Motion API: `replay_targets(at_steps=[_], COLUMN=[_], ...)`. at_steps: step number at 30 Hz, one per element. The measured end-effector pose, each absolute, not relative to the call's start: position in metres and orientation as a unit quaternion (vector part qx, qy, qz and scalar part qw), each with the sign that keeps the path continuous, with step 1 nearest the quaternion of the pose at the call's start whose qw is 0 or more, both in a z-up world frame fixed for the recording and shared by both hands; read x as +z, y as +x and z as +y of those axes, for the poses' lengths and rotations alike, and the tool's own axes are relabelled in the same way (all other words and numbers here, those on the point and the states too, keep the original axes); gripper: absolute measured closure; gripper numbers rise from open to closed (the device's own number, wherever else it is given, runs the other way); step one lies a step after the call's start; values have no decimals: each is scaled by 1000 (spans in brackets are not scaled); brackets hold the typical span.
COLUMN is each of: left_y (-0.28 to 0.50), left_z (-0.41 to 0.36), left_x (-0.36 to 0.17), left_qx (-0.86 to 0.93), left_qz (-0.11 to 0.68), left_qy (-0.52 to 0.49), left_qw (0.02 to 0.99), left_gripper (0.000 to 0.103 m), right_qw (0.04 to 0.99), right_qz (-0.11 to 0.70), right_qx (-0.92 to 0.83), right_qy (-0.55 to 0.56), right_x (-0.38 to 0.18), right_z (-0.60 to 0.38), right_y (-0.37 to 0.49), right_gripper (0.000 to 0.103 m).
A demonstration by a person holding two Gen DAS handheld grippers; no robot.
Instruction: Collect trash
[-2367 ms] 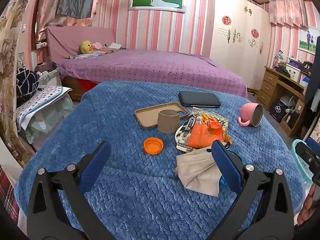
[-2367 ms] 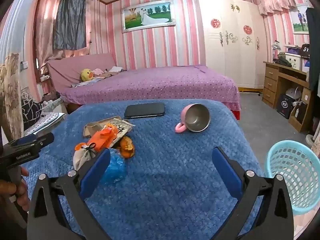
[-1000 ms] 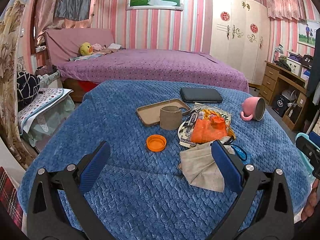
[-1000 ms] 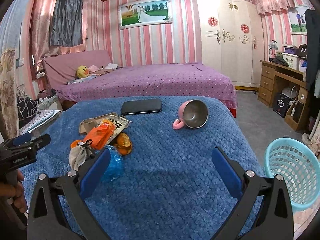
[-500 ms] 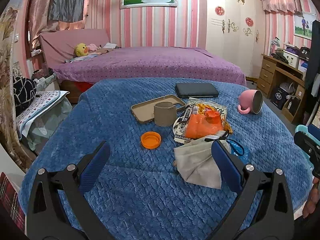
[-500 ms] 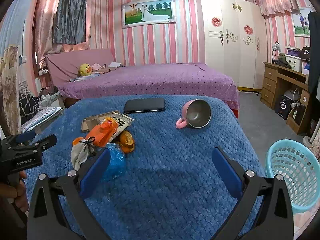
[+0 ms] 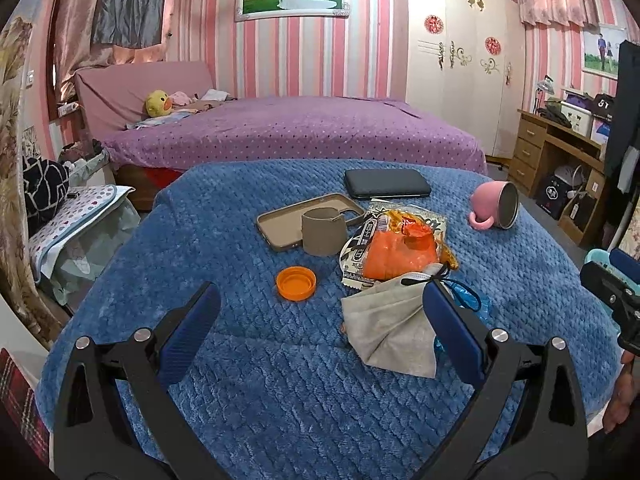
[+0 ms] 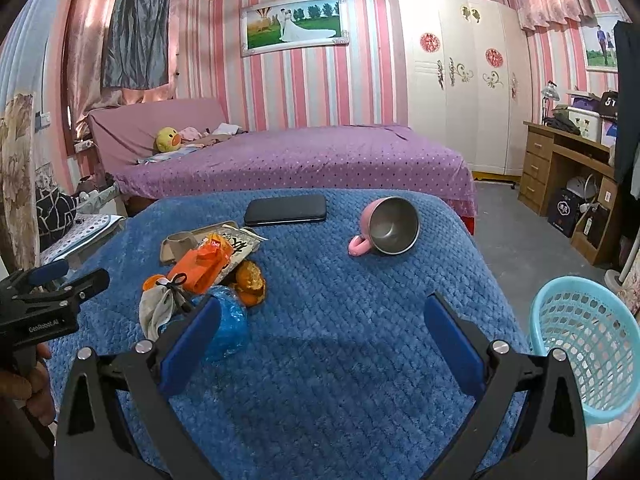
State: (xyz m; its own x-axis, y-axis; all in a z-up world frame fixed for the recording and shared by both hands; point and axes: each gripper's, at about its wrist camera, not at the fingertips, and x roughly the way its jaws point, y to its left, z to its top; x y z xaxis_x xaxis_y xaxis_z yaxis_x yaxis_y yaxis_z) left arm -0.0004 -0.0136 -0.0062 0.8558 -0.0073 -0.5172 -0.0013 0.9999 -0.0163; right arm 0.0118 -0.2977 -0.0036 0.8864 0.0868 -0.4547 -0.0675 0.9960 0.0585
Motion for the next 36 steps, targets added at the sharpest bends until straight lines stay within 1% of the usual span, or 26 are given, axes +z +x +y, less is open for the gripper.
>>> replay_targets(at_steps=[36], left_y=[6], left_z=[-20], left_x=[-15], left_qx=[3], left_qz=[288], left_qy=[4], left_qw=[958], left_gripper=[5], right_qw=[969], right_qz=[245], right_qx=[42], right_qy=[8], right_x=[-5], right_z=[-296], right_y=[11], right_gripper=[4])
